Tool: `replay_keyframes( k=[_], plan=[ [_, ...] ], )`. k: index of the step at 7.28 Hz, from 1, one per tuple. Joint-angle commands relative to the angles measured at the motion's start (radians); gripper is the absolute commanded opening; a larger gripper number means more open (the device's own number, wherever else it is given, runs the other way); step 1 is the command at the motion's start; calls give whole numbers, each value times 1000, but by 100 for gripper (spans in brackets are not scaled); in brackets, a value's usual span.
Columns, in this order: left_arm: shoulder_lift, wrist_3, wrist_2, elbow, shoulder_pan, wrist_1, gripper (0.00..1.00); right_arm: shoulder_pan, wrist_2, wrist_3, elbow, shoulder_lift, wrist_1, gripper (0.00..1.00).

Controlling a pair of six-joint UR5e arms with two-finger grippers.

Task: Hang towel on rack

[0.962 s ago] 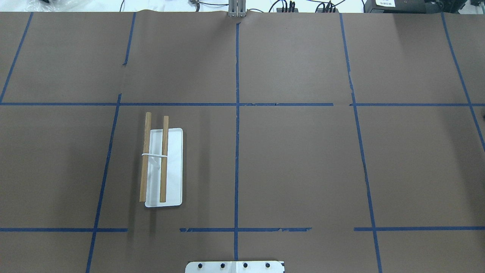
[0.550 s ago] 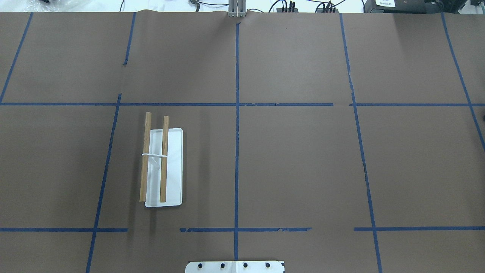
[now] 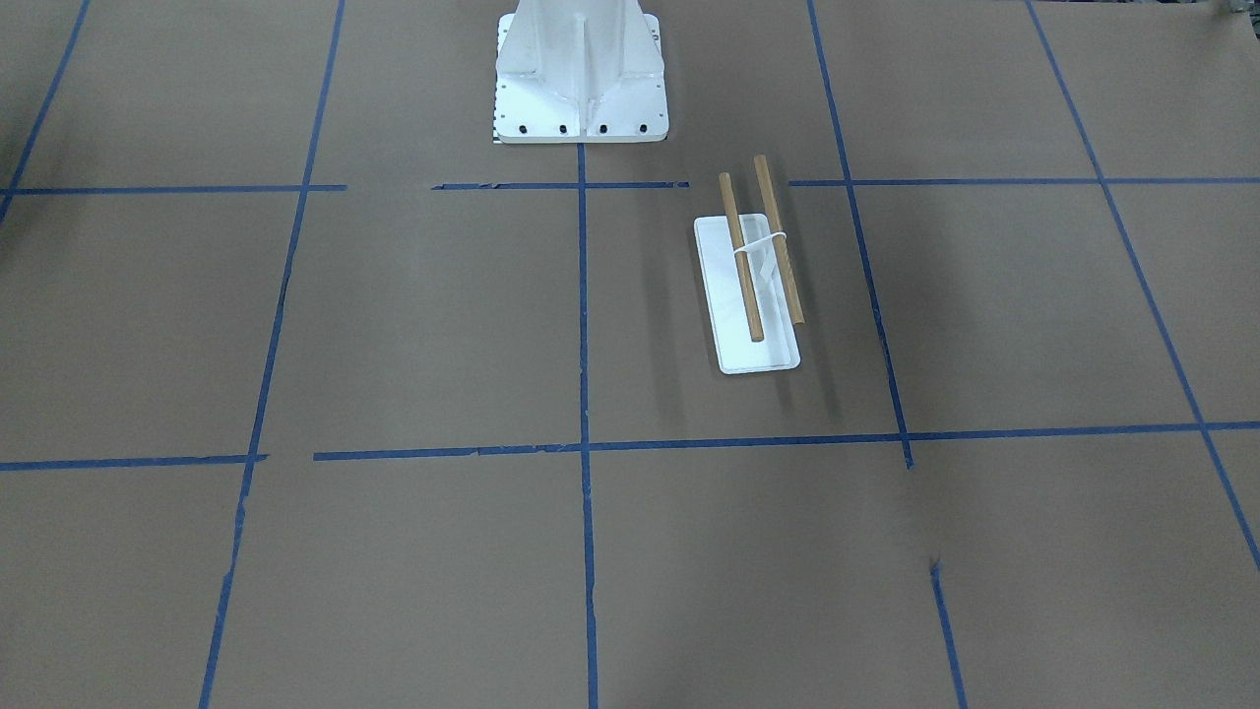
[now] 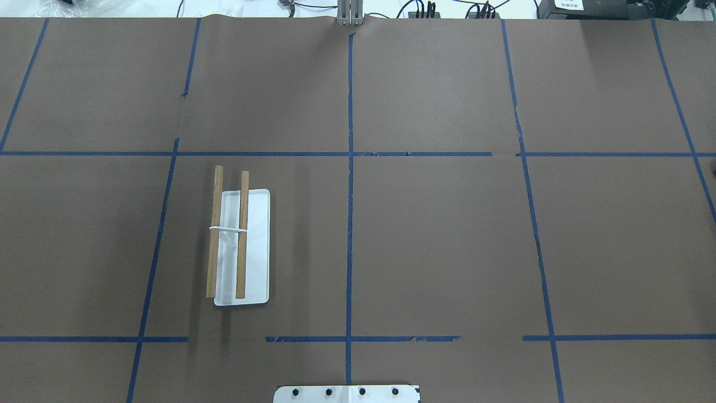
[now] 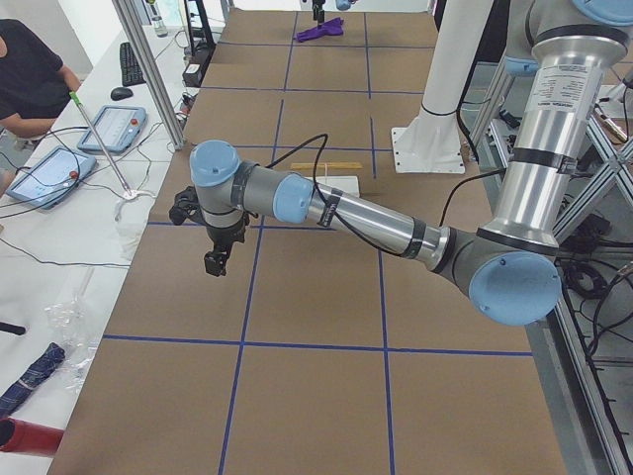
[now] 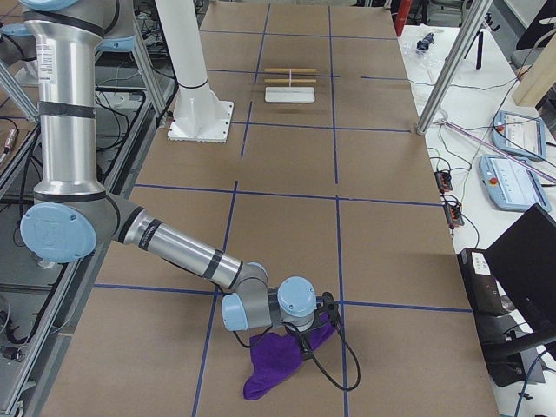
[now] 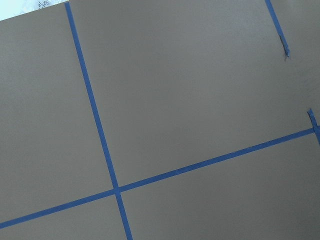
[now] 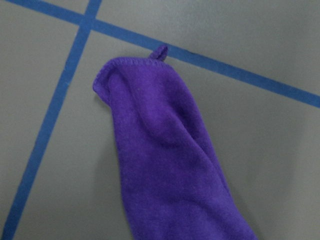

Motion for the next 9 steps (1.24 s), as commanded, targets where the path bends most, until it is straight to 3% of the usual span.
replay_keyframes(
  k=[1, 5, 6, 7, 8, 9],
  plan=[
    [-3, 0, -1, -3, 0, 0, 100, -13, -35, -89, -64, 2, 6, 100],
    [-6, 0, -1, -6, 0, 1, 100, -13, -32, -115, -95, 9, 6, 98],
    [-6, 0, -1, -9, 0, 3, 100, -13, -29, -113, -95, 10, 6, 49],
    [-6, 0, -1, -11, 0, 3, 100, -13, -26, -121, -90, 22, 6, 13],
    [-6, 0, -1, -11, 0, 3, 100, -13, -22, -136, -82, 23, 4, 0],
    [-6, 0, -1, -11, 0, 3, 100, -12, -29, -138, -84, 17, 9, 0]
  ],
)
